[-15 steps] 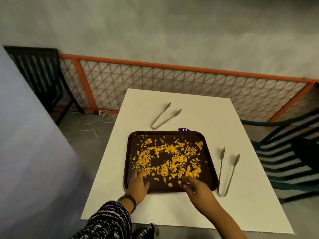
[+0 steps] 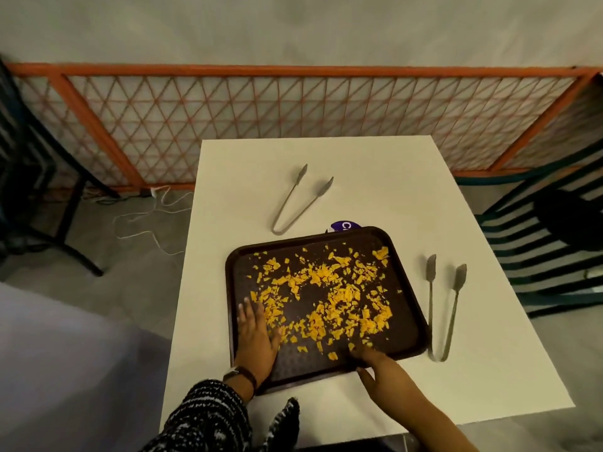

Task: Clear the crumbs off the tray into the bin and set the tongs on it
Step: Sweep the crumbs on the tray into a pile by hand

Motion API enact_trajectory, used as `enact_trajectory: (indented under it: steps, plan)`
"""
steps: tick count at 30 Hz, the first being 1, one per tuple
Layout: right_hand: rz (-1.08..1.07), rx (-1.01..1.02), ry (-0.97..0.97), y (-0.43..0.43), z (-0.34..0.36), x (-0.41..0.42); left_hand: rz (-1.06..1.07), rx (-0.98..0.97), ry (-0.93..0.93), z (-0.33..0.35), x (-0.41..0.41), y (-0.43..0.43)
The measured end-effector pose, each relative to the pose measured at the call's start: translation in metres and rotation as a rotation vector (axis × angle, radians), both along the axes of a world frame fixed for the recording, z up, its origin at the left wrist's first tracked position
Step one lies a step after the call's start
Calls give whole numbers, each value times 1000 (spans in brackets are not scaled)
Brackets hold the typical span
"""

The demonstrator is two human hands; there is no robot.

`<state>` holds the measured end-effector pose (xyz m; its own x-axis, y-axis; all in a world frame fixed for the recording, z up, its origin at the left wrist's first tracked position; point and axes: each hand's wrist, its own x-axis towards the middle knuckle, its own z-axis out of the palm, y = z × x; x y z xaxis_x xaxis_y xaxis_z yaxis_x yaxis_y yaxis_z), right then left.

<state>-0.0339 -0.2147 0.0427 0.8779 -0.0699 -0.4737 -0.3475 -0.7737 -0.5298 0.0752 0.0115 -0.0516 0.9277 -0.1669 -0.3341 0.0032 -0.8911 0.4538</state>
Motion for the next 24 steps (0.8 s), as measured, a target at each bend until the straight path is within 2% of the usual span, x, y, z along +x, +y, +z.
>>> enact_trajectory:
  steps: [6,12,18,20,24]
  plan:
    - [194,-104,70,-12,-35,-5,50,58,11,-2,17,-7]
    - [479,-240,103,-17,-62,-10,-36,35,29,-5,1,-5]
    - [420,-204,39,-15,-68,-28,-96,9,54,-7,-24,-8]
    - [457,-192,25,-12,-71,-39,-125,-13,55,-6,-36,-10]
    - [492,-286,62,-9,-80,-66,-160,-63,86,-6,-65,-16]
